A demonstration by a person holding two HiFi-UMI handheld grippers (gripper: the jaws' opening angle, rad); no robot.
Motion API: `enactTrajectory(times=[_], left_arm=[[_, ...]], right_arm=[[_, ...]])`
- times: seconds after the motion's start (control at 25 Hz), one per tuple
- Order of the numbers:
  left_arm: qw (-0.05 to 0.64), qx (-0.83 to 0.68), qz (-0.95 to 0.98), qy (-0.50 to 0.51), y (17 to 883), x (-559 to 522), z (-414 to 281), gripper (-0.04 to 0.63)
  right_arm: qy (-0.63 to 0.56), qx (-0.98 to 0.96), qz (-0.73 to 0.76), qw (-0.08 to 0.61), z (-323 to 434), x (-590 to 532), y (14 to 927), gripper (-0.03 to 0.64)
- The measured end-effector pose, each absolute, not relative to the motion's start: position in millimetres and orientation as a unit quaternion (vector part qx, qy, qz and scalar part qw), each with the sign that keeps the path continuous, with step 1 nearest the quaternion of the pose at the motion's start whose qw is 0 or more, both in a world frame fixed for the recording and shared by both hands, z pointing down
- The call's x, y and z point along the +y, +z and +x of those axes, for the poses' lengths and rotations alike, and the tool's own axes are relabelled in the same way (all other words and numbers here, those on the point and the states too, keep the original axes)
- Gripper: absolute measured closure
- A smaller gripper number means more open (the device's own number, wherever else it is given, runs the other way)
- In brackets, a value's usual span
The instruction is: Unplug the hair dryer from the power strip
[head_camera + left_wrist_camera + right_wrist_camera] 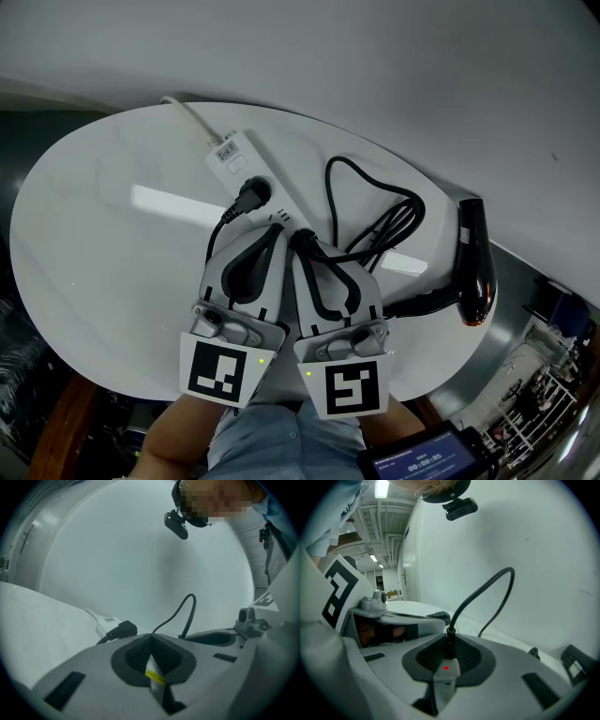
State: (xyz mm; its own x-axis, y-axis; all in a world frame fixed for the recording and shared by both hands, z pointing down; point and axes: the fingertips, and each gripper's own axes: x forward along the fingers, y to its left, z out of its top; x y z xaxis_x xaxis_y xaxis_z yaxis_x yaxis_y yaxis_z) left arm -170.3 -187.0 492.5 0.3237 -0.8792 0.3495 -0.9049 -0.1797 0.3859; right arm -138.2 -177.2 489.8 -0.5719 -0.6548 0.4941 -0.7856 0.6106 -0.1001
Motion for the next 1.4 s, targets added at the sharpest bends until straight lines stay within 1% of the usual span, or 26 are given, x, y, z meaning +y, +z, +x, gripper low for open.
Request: enactTrajectory(times=[0.24, 0.36, 0.48, 0.76, 0.84, 0.88, 0.92, 0.96, 1.0, 1.08, 1.2, 1.4], left_arm=[[0.269, -0.571, 0.775, 0.030, 495.5, -187.2, -165.3, 0.598], [0.267, -0.570, 0.777, 0.032, 496.5, -188.3, -165.4, 0.597], [0.242, -0.567, 0.786, 0.035, 495.0, -190.6, -168.9, 0.597], [0.200, -0.575, 0.793, 0.026, 462.0, -179.8, -166.6, 0.597], [0.176, -0.579, 0.795, 0.031, 444.7, -172.0, -162.9, 0.597], [0.160, -0.582, 0.797, 0.035, 434.9, -167.0, -160.9, 0.597], [0.144, -0.584, 0.798, 0.038, 424.7, -161.6, -159.0, 0.597], [0.129, -0.588, 0.798, 0.039, 414.5, -155.9, -157.5, 0.597], [0.117, -0.592, 0.797, 0.039, 404.7, -150.0, -156.5, 0.597], [0.096, -0.602, 0.792, 0.037, 386.0, -136.5, -154.9, 0.597], [0.071, -0.620, 0.781, 0.033, 355.9, -110.4, -150.1, 0.597], [0.024, -0.645, 0.764, 0.013, 293.4, -67.7, -135.6, 0.597]], right_arm=[[0.147, -0.873, 0.417, 0.204, -134.3, -172.5, 482.4, 0.569], [0.118, -0.884, 0.417, 0.176, -133.1, -174.4, 456.0, 0.569], [0.102, -0.887, 0.420, 0.162, -127.7, -175.8, 438.9, 0.569], [0.103, -0.882, 0.427, 0.169, -100.6, -154.7, 433.7, 0.565], [0.092, -0.888, 0.411, 0.186, -94.5, -144.1, 441.1, 0.561], [0.082, -0.891, 0.392, 0.214, -90.2, -136.0, 449.2, 0.552], [0.075, -0.891, 0.372, 0.249, -84.4, -126.9, 458.9, 0.532], [0.077, -0.888, 0.362, 0.272, -78.0, -119.3, 466.3, 0.483], [0.090, -0.884, 0.366, 0.275, -71.9, -113.9, 469.4, 0.460], [0.116, -0.880, 0.384, 0.253, -62.5, -105.7, 462.7, 0.460], [0.107, -0.891, 0.387, 0.213, -55.6, -91.3, 428.8, 0.460], [0.018, -0.920, 0.375, 0.110, -45.3, -79.6, 339.9, 0.469]])
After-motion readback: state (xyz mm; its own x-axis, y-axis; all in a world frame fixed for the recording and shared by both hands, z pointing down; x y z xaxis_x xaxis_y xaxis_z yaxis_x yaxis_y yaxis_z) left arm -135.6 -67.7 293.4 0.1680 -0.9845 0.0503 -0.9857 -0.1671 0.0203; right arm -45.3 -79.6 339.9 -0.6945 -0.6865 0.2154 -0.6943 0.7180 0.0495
